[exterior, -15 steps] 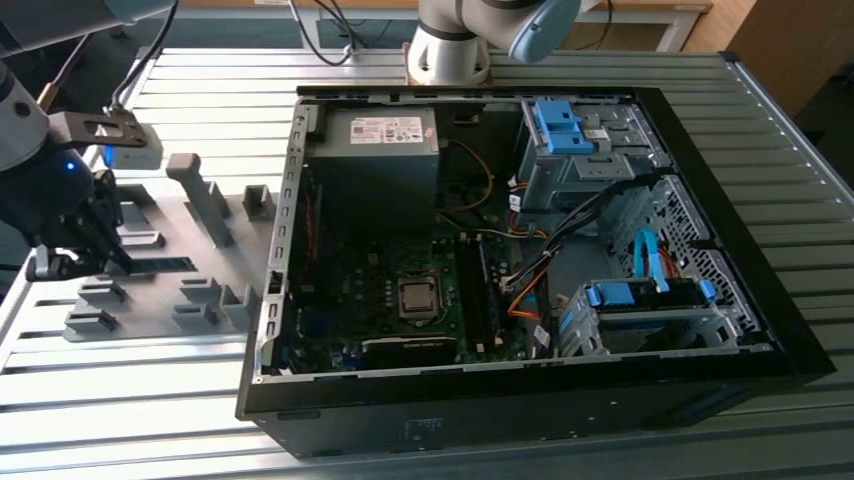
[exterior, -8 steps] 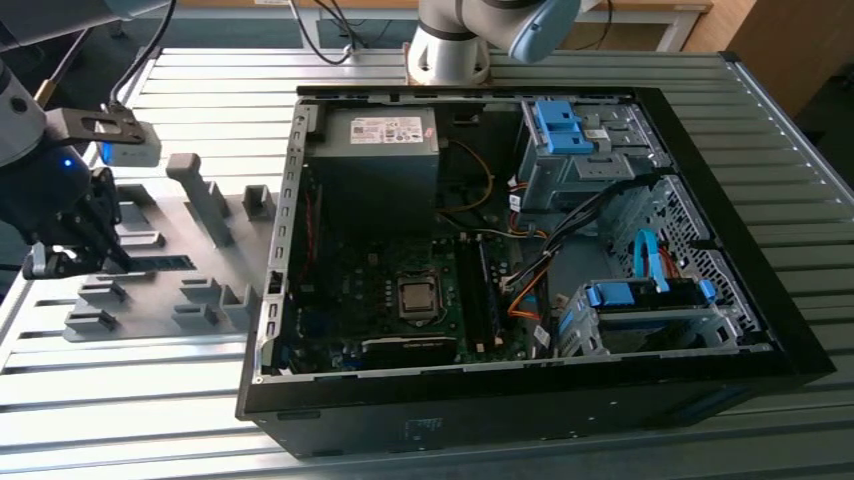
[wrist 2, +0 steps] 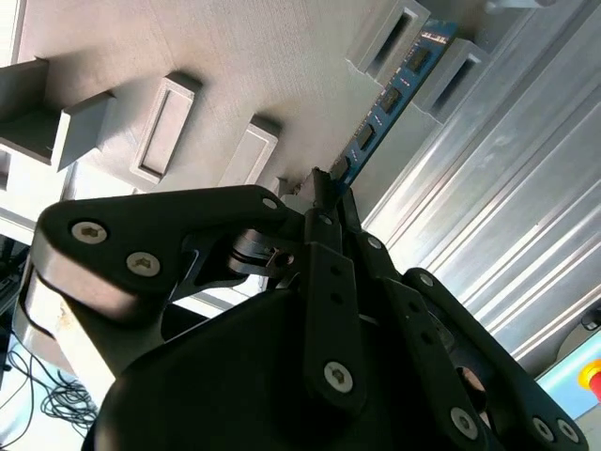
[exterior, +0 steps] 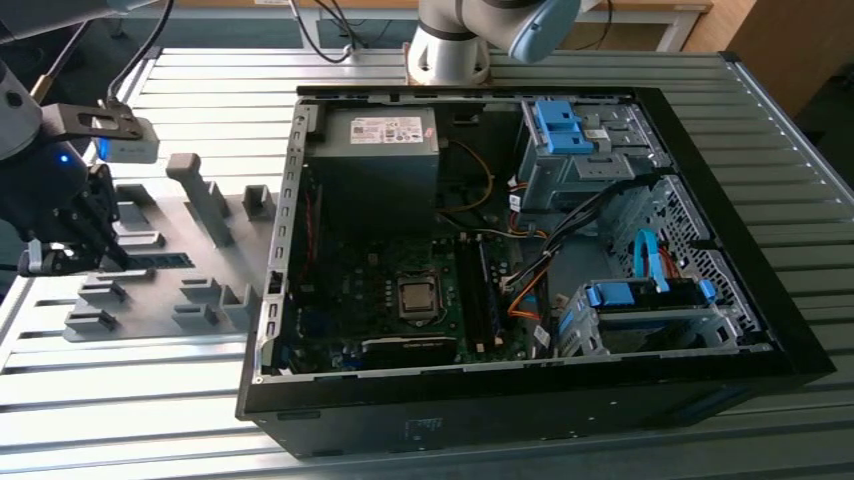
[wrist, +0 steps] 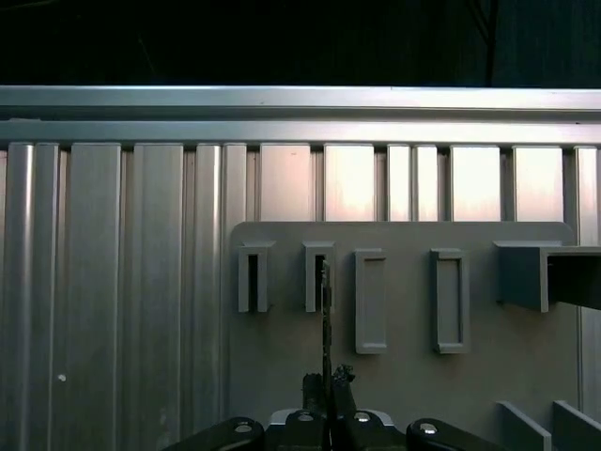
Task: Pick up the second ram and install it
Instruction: 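Pick up the second ram and move it above second insertion slot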
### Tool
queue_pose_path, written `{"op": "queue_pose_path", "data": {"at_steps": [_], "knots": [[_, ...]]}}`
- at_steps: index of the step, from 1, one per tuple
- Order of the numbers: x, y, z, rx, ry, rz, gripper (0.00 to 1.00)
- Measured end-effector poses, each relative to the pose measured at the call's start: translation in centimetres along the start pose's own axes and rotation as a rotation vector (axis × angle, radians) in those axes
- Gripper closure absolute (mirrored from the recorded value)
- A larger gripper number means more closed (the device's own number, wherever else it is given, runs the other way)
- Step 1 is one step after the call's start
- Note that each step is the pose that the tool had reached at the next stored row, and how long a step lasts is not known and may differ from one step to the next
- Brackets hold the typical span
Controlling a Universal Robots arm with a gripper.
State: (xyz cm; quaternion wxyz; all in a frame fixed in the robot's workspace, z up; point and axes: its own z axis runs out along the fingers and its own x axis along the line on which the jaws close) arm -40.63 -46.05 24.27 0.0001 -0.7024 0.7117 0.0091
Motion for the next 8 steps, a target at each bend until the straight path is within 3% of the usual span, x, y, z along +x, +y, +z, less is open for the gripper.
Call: {"op": "queue_pose_path", "data": {"at_steps": [8], "knots": [[-0.01,0.01,-0.48,0.0000,0.0000,0.000,0.86]]}}
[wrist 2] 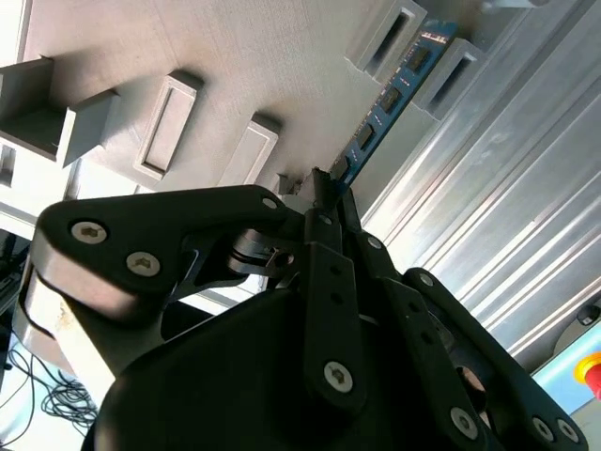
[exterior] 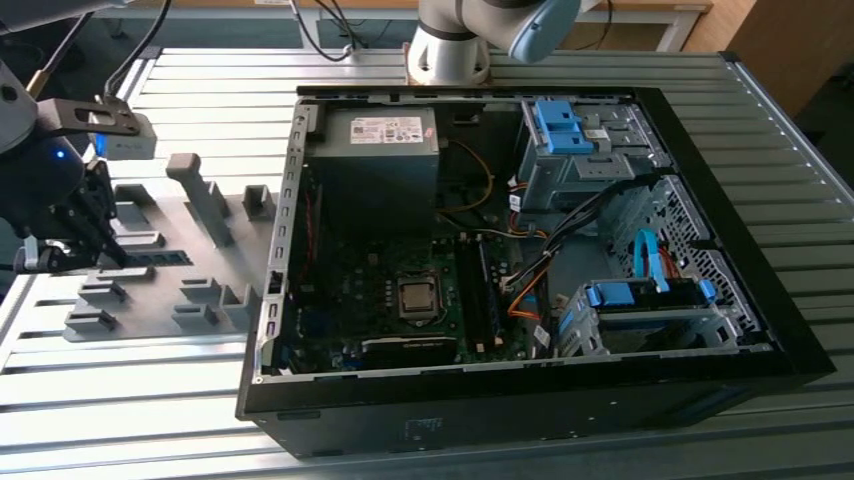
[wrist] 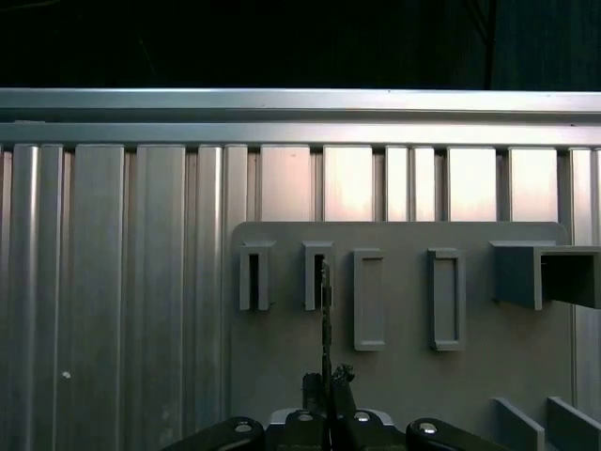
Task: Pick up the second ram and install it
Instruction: 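Pick up the second ram and move it above second insertion slot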
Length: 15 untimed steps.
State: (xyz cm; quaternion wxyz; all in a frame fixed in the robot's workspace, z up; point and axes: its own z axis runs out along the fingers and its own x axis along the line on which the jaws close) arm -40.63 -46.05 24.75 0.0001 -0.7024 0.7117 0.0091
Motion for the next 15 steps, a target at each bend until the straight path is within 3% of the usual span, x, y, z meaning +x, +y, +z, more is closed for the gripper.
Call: {"op": "queue_pose_path", "data": {"at_steps": [15], "knots": [[-0.01,0.01,-0.84,0.0000,0.0000,0.000,0.86]]}}
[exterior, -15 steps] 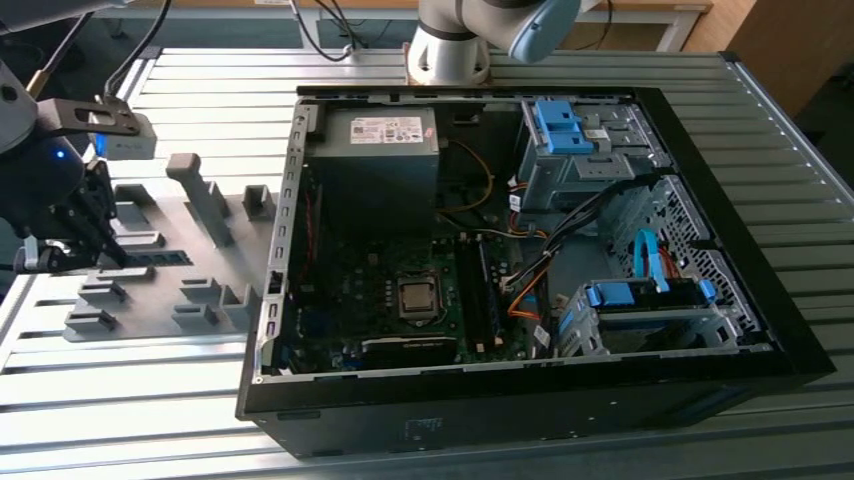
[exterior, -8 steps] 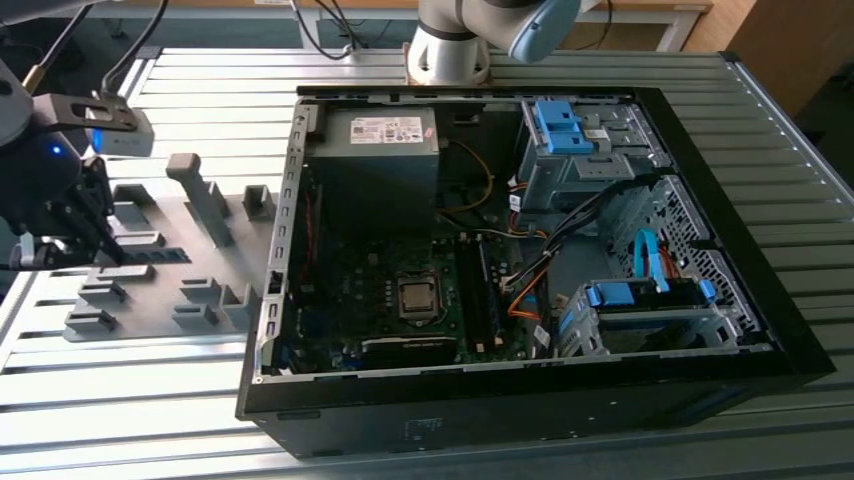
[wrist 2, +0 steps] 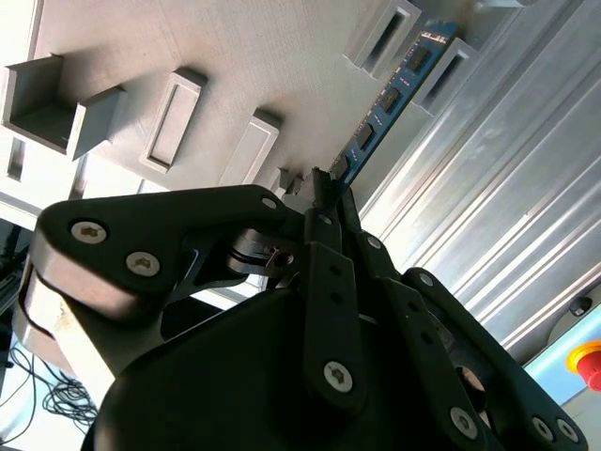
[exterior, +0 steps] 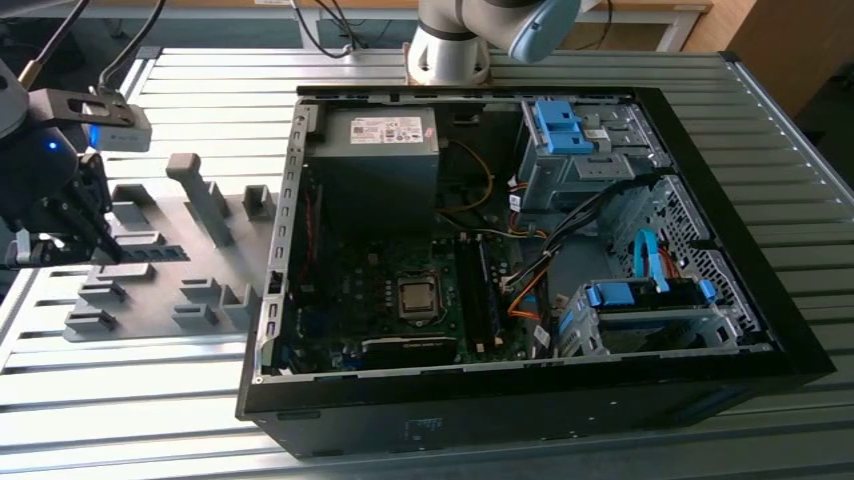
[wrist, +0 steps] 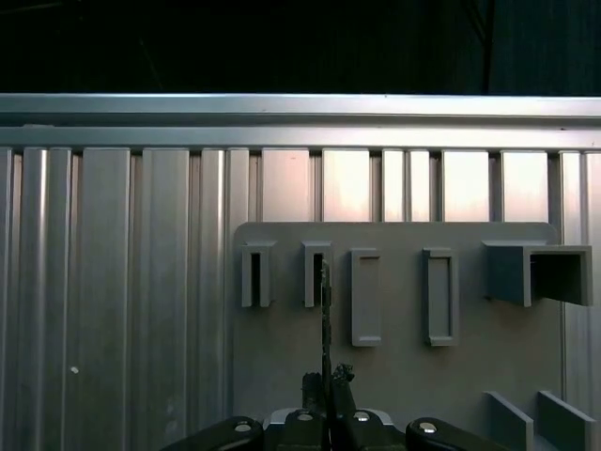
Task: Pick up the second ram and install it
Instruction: 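Pick up the second ram and move it above second insertion slot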
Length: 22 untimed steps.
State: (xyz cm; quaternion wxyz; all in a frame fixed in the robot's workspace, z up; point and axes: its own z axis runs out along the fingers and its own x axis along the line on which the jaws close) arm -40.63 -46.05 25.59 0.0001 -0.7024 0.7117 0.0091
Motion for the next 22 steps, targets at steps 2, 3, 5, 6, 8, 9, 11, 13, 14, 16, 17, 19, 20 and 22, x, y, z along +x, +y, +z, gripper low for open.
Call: {"op": "queue_pose_path", "data": {"at_steps": [2,3,5,6,8,9,11,13,14,16,17,19,20,22], "knots": [[0.00,0.00,-0.01,0.0000,0.0000,0.000,0.86],[0.00,0.00,-0.06,-0.0003,0.0002,0.000,0.86],[0.00,0.00,-0.14,-0.0001,0.0001,0.000,0.86],[0.00,0.00,-0.20,-0.0001,0.0001,0.000,0.86],[0.00,0.01,-0.31,0.0000,0.0000,0.000,0.86],[0.00,0.00,-0.36,0.0000,0.0000,0.000,0.86],[-0.01,0.01,-0.48,0.0000,0.0000,0.000,0.86],[-0.01,0.01,-0.59,0.0001,-0.0001,0.000,0.86],[-0.01,0.01,-0.68,0.0000,0.0000,0.000,0.86],[-0.01,0.01,-0.80,0.0000,0.0000,0.000,0.86],[-0.01,0.01,-0.86,0.0000,-0.0001,0.000,0.86],[-0.01,0.01,-0.93,0.0002,-0.0002,0.000,0.86],[-0.01,0.01,-0.96,0.0002,-0.0001,0.000,0.86],[-0.02,0.01,-1.05,0.0001,-0.0001,0.000,0.86]]}}
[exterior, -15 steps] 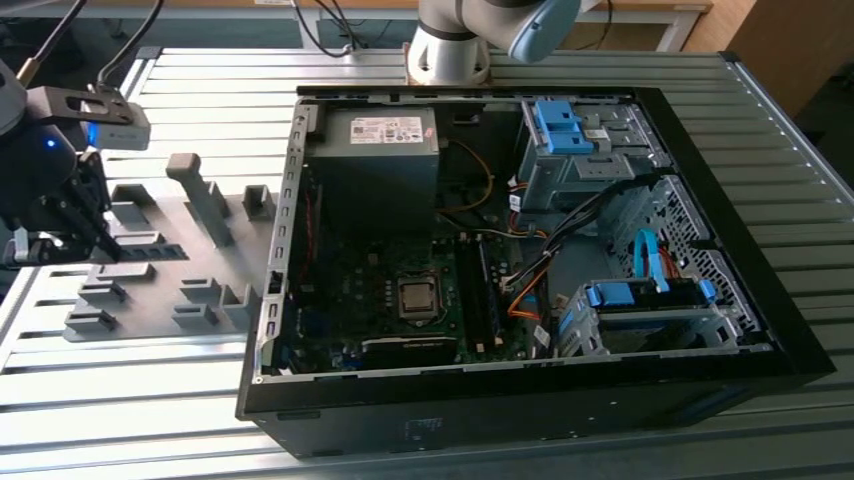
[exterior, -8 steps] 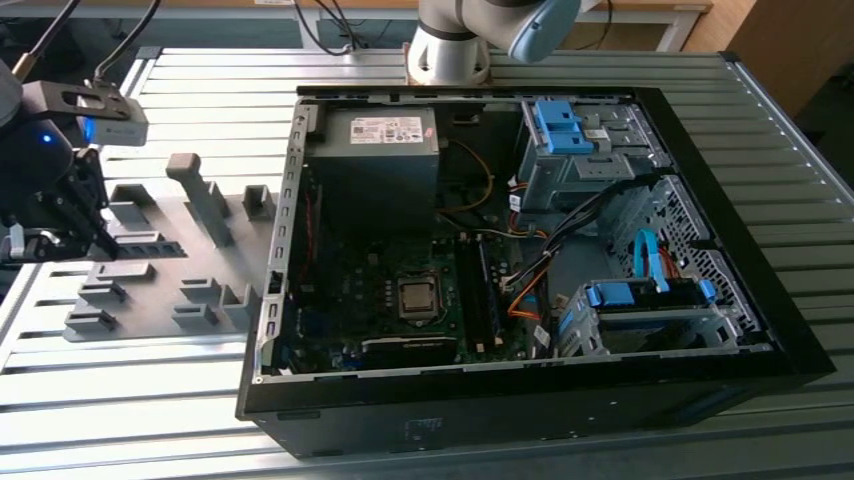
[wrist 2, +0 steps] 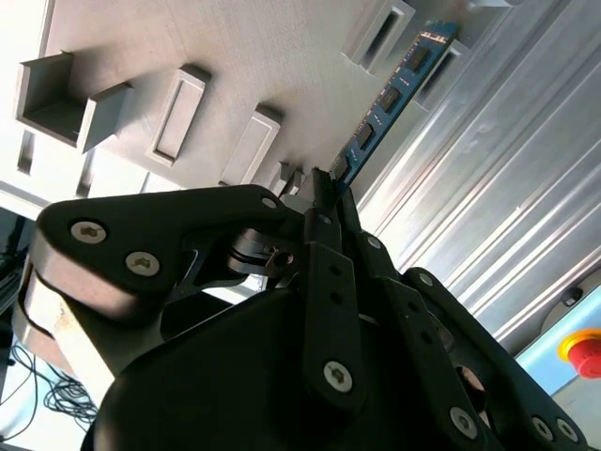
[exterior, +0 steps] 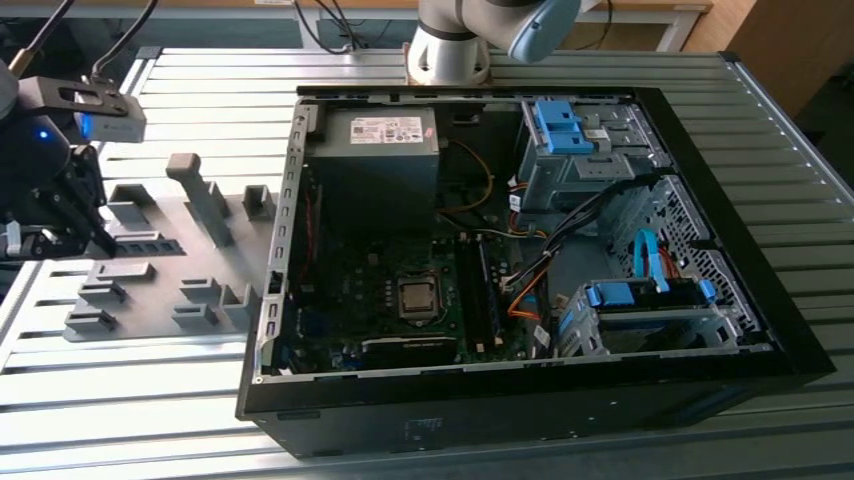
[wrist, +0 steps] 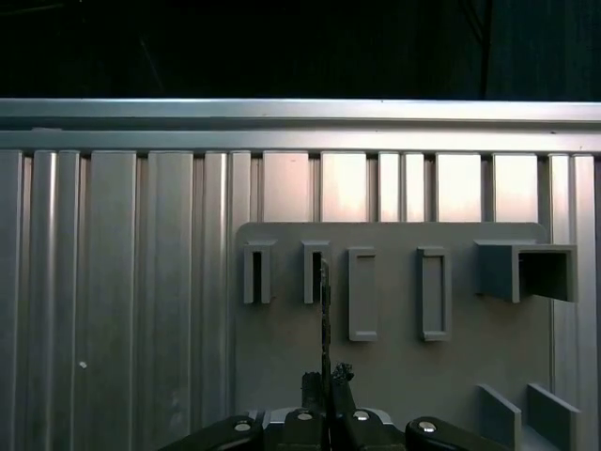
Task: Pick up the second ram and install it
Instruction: 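Pick up the second ram and move it above second insertion slot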
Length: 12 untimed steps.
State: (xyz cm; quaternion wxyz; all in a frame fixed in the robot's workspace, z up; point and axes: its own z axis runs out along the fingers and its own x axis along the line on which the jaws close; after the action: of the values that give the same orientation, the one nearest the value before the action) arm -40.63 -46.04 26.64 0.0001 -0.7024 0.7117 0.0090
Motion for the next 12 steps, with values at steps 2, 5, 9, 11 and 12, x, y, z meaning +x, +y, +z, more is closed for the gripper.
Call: {"op": "queue_pose_path", "data": {"at_steps": [2,5,9,11,12], "knots": [[0.00,0.00,-0.08,-0.0001,0.0001,0.000,0.86],[0.00,0.00,-0.20,-0.0001,0.0001,0.000,0.86],[0.00,0.01,-0.32,-0.0001,0.0000,0.000,0.86],[0.00,0.01,-0.36,0.0000,0.0000,0.000,0.86],[0.00,0.00,-0.39,0.0000,0.0000,0.000,0.86]]}}
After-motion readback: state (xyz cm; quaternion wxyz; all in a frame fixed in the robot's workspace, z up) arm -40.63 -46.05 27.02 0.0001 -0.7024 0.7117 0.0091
